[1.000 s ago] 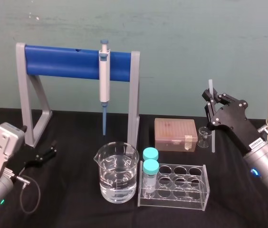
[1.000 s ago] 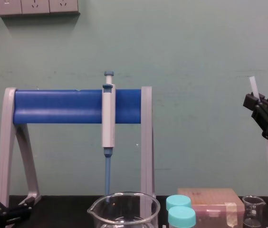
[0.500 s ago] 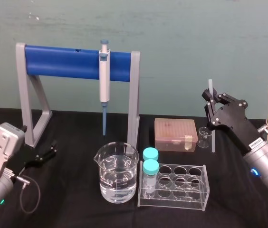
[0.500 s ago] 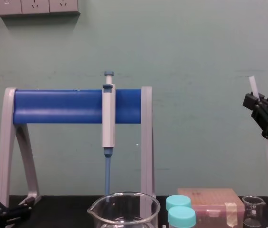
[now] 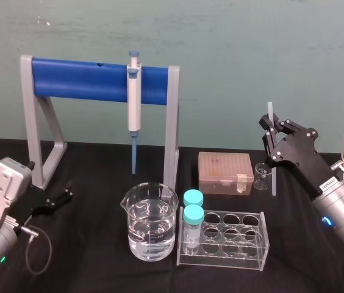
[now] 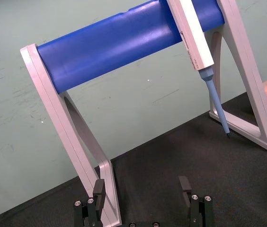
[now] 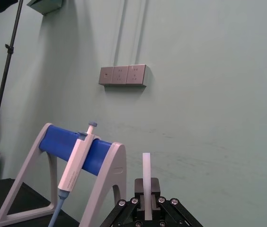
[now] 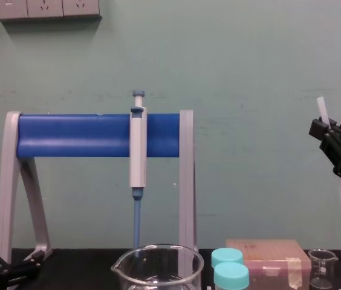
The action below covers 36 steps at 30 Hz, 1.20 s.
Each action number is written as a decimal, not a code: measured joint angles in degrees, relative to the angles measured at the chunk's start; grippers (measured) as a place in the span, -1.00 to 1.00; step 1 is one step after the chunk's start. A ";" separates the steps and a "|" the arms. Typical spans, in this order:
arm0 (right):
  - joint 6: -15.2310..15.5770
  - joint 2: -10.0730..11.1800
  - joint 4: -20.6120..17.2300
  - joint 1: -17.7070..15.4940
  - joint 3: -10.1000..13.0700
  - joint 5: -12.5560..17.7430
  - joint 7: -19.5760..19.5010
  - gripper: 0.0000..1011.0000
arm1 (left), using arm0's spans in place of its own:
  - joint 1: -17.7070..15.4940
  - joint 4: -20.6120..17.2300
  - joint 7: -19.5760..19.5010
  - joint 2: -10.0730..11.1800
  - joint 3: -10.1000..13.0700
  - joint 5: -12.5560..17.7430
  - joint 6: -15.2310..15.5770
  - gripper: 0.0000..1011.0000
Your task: Pick up the stirring rod with one hand, then place it down.
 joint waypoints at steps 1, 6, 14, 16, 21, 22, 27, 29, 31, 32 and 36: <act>-0.01 0.00 0.00 0.00 0.00 0.00 0.00 -0.87 | 0.00 0.00 0.00 0.00 0.00 0.00 0.00 0.98; 0.00 0.00 0.00 0.00 0.00 0.00 0.00 -0.87 | 0.00 0.00 0.00 0.00 0.00 0.00 0.00 0.98; 0.00 0.00 0.00 0.00 0.00 0.00 0.00 -0.87 | 0.00 0.00 0.00 0.00 0.00 0.00 0.00 0.98; -0.01 0.00 0.00 0.00 0.00 0.00 0.00 -0.87 | 0.00 0.00 0.00 0.00 0.00 0.00 0.00 0.98; 0.00 0.00 0.00 0.00 0.00 0.00 0.00 -0.87 | 0.00 0.00 0.00 0.00 0.00 0.00 0.00 0.98; 0.00 0.00 0.00 0.00 0.00 0.00 0.00 -0.87 | 0.00 0.00 0.00 0.00 0.00 0.00 0.00 0.98; 0.00 0.00 0.00 0.00 0.01 0.00 0.00 -0.87 | 0.00 0.00 0.00 0.00 0.00 0.00 0.00 0.98; 0.00 0.00 0.00 0.00 0.01 0.00 0.00 -0.87 | 0.00 0.00 0.00 0.00 0.00 0.00 0.00 0.98; 0.00 0.00 0.00 0.00 0.00 0.00 0.00 -0.87 | 0.00 0.00 0.00 0.00 0.00 0.00 -0.01 0.98; 0.00 0.00 0.00 0.00 0.00 0.00 0.00 -0.87 | 0.00 0.00 0.00 0.00 0.00 0.00 0.00 0.98; -0.01 0.00 0.00 0.00 0.00 0.00 0.00 -0.87 | 0.00 0.00 0.00 0.00 0.00 0.00 0.00 0.98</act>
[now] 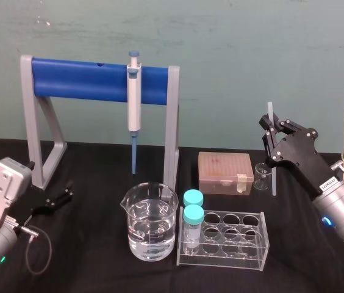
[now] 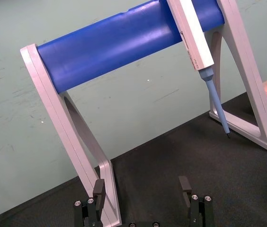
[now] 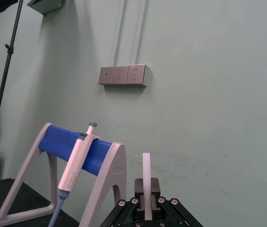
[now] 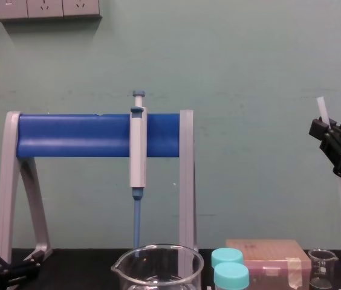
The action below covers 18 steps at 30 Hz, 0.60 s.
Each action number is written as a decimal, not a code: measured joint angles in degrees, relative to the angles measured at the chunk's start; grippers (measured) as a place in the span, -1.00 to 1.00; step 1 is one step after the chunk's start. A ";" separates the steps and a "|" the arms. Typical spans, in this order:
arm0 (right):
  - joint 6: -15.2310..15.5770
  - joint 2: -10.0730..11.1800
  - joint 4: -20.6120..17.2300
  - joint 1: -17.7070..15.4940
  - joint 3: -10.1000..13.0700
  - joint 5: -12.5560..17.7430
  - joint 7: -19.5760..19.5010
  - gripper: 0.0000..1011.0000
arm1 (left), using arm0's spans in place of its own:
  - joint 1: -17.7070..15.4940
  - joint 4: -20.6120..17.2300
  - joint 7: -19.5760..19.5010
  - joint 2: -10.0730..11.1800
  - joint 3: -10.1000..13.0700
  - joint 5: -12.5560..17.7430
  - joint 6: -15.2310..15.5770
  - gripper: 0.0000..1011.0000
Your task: Pick up the stirring rod with one hand, then place it down.
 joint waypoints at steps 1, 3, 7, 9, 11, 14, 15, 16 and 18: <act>0.00 0.00 0.00 0.00 0.00 0.00 0.00 -0.87 | 0.00 0.00 0.00 0.00 0.00 0.00 0.00 0.98; 0.00 0.00 0.00 0.00 0.00 0.00 0.00 -0.87 | 0.00 0.00 0.00 0.00 0.00 0.00 0.00 0.98; 0.00 0.00 0.00 0.00 0.00 0.00 0.00 -0.87 | 0.00 0.00 0.00 0.00 0.00 0.00 0.00 0.98; 0.00 0.00 0.00 0.00 0.00 0.00 0.00 -0.87 | 0.00 0.00 0.00 0.00 0.00 0.00 0.00 0.98; 0.00 0.00 0.00 0.00 0.00 0.00 0.00 -0.87 | 0.00 0.00 0.00 0.00 0.00 0.00 0.00 0.98; 0.00 0.00 0.00 0.00 0.00 0.00 0.00 -0.87 | 0.00 0.00 0.00 0.00 0.00 0.00 0.00 0.98; 0.00 0.00 0.00 0.00 0.00 0.00 0.00 -0.87 | 0.00 0.00 0.00 0.00 0.00 0.00 0.00 0.98; 0.00 0.00 0.00 0.00 0.00 0.00 0.00 -0.87 | 0.00 0.00 0.00 0.00 0.00 0.00 0.00 0.98; 0.00 0.00 0.00 0.00 0.00 0.00 0.00 -0.87 | 0.00 0.00 0.00 0.00 0.00 0.00 0.00 0.98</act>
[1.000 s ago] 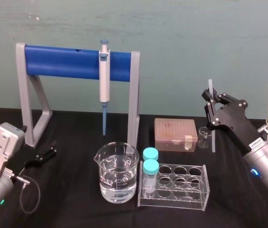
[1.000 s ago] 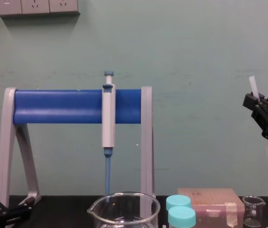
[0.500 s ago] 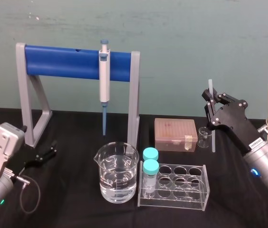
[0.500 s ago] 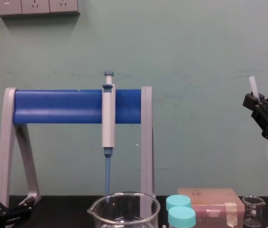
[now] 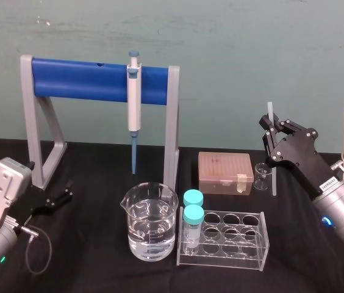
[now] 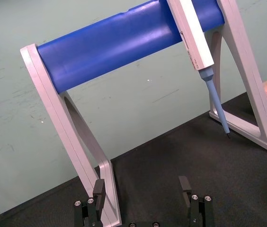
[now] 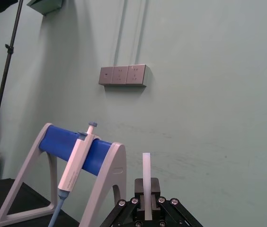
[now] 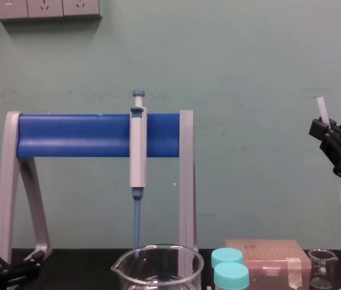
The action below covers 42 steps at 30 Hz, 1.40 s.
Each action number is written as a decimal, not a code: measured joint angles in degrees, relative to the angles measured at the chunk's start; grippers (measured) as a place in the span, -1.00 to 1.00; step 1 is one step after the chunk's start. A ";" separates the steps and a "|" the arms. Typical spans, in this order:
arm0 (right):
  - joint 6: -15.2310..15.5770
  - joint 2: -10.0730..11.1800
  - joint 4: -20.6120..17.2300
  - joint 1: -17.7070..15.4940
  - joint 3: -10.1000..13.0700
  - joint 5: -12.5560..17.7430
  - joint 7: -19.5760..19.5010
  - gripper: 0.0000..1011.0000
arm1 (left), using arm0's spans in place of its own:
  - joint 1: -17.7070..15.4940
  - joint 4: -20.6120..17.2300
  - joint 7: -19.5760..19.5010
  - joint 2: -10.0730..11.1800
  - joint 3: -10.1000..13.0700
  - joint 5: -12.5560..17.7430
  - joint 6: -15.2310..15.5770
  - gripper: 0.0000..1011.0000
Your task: Pick up the stirring rod with one hand, then place it down.
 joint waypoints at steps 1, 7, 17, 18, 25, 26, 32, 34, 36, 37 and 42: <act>0.00 0.00 0.00 0.00 0.00 0.00 0.00 -0.87 | 0.00 0.00 0.00 0.00 0.00 0.00 0.00 0.98; 0.00 0.00 0.00 0.00 0.00 0.00 0.00 -0.87 | 0.00 0.00 0.00 0.00 0.00 0.00 0.00 0.98; 0.12 -0.11 0.00 0.00 0.05 0.00 0.79 -0.87 | 0.00 0.00 0.00 0.00 0.00 0.00 0.00 0.98; 0.19 -0.14 -0.03 0.00 0.03 0.03 1.11 -0.87 | 0.00 0.00 0.00 0.00 0.00 0.00 0.00 0.98; 0.45 -0.14 -1.12 -0.44 -0.80 0.60 3.68 -0.87 | 0.00 0.00 0.00 0.00 0.00 0.00 0.00 0.98; 0.45 -0.12 -1.23 -0.50 -0.90 0.71 3.92 -0.87 | 0.00 0.00 0.00 0.00 0.00 0.00 0.00 0.98; 1.26 0.09 -1.90 -0.90 -1.81 1.86 5.52 -0.87 | 0.00 0.00 0.00 0.00 0.00 0.00 0.00 0.98; 1.69 0.20 -2.01 -0.98 -2.05 2.38 5.94 -0.87 | 0.00 0.00 0.00 0.00 0.00 0.00 0.00 0.98; 2.11 0.30 -2.05 -1.09 -2.30 2.95 6.31 -0.87 | 0.00 0.00 0.00 0.00 0.00 0.00 0.00 0.98; 2.23 0.33 -2.05 -1.10 -2.39 3.14 6.45 -0.87 | 0.00 0.00 0.00 0.00 0.00 0.00 0.00 0.98; 2.98 0.60 -2.06 -1.19 -2.97 4.25 7.27 -0.87 | 0.00 0.00 0.00 0.00 0.00 0.00 0.00 0.98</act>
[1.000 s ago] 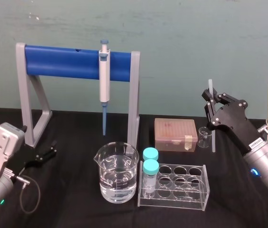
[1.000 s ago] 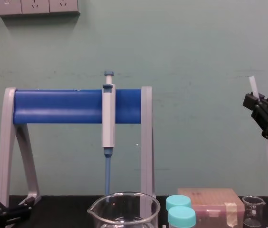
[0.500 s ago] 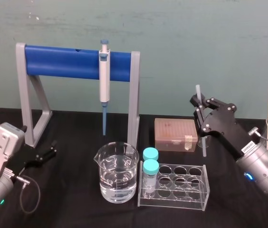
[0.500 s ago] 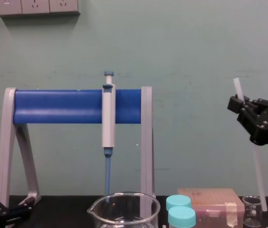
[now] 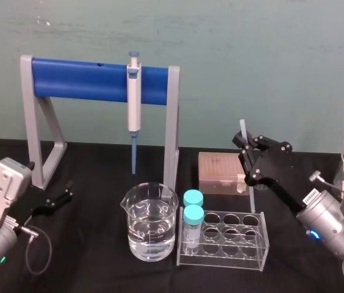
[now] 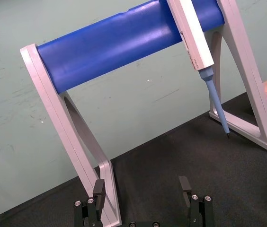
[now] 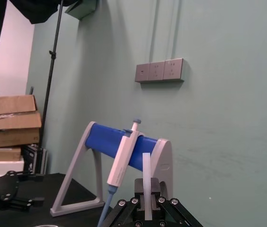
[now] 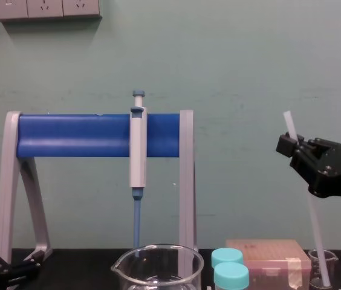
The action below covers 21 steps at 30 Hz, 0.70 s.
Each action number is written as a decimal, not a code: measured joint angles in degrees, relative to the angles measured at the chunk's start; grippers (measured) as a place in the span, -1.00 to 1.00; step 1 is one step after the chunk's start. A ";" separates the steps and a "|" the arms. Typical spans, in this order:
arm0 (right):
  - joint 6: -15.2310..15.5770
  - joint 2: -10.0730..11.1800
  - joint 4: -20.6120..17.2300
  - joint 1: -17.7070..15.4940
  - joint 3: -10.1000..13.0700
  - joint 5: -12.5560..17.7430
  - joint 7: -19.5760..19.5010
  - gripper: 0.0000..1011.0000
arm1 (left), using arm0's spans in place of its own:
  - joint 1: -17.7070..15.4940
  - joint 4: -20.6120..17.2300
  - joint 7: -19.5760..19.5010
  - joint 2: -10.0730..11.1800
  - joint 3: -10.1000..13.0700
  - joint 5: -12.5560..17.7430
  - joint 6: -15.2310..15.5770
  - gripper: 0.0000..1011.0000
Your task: Pick up the stirring rod with one hand, then place it down.
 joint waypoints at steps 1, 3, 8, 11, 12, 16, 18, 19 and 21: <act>0.09 0.05 0.00 -0.02 -0.10 0.15 0.13 -0.87 | 0.00 0.00 0.00 0.00 0.00 0.00 0.00 0.98; 0.23 0.13 -0.01 -0.02 -0.25 0.37 0.31 -0.87 | 0.00 0.00 0.00 0.00 0.00 0.00 0.00 0.98; 0.83 0.38 0.10 -0.01 -0.83 0.92 0.67 -0.87 | 0.00 0.00 0.00 0.00 0.00 0.00 0.00 0.98; 1.38 0.54 0.37 0.05 -1.10 1.25 0.85 -0.87 | 0.00 0.00 0.00 0.00 0.00 0.00 0.00 0.98; 1.50 0.58 0.46 0.08 -1.17 1.31 0.88 -0.87 | 0.00 0.00 0.00 0.00 0.00 0.00 0.00 0.98; 1.95 0.69 1.11 0.33 -1.45 1.47 0.93 -0.87 | 0.00 0.00 0.00 0.00 0.00 0.00 0.00 0.98; 2.11 0.76 1.60 0.54 -1.65 1.49 0.97 -0.87 | 0.00 0.00 0.00 0.00 0.00 0.00 0.00 0.98; 2.13 0.77 1.78 0.62 -1.73 1.49 1.00 -0.87 | 0.00 0.00 0.00 0.00 0.00 0.00 0.00 0.98; 2.19 0.79 2.28 0.83 -1.92 1.48 1.09 -0.87 | 0.00 0.00 0.00 0.00 0.00 0.00 0.00 0.98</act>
